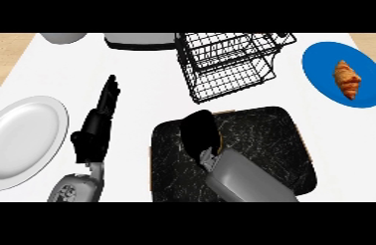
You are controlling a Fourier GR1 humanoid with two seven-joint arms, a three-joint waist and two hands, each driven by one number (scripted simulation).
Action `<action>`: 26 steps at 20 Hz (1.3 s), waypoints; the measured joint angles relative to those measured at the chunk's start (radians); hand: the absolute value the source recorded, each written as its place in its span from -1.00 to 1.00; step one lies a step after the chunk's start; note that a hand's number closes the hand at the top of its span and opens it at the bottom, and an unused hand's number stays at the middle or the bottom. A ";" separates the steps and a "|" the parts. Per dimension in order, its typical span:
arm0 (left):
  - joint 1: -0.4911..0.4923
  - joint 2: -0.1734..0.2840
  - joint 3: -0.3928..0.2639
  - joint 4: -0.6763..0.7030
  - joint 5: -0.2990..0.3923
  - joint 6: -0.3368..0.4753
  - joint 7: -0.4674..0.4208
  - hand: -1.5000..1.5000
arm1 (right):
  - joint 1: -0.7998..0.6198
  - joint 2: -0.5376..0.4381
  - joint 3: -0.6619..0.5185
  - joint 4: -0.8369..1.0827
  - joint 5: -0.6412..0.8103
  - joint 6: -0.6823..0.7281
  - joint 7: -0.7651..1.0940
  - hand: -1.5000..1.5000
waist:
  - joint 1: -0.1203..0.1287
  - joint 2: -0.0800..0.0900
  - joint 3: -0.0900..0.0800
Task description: Pick the squash from the tray and place it in the tiered basket
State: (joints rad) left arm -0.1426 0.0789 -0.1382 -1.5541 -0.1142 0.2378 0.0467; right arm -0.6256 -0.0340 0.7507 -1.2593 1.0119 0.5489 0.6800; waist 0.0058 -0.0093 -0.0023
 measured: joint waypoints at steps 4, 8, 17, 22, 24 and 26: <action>-0.015 -0.003 0.009 0.011 -0.004 -0.007 0.001 0.00 | 0.018 0.013 0.011 -0.012 0.000 -0.051 0.091 1.00 | 0.000 0.002 0.000; -0.008 0.001 0.018 -0.001 0.001 -0.021 0.007 0.00 | 0.035 0.022 0.017 -0.086 0.009 -0.073 0.169 1.00 | -0.001 0.006 0.001; 0.018 -0.002 0.019 -0.028 -0.006 -0.023 0.013 0.00 | -0.033 0.019 -0.093 -0.358 0.064 -0.014 0.243 1.00 | -0.011 0.004 0.002; 0.021 -0.003 0.025 -0.018 -0.009 -0.022 0.007 0.00 | -0.136 0.016 -0.220 -0.516 0.036 0.083 0.253 1.00 | -0.014 0.002 0.002; 0.023 0.003 0.032 -0.012 -0.004 -0.030 0.002 0.00 | -0.167 0.015 -0.274 -0.575 0.016 0.130 0.253 1.00 | -0.015 0.002 0.002; 0.019 0.011 0.042 -0.007 0.005 -0.040 -0.003 0.00 | -0.227 0.016 -0.338 -0.589 -0.004 0.169 0.253 1.00 | -0.013 0.001 0.001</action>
State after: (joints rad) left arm -0.1233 0.0896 -0.0959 -1.5613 -0.1094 0.1978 0.0438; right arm -0.8524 -0.0182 0.4128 -1.8478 1.0081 0.7183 0.9328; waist -0.0075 -0.0078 -0.0012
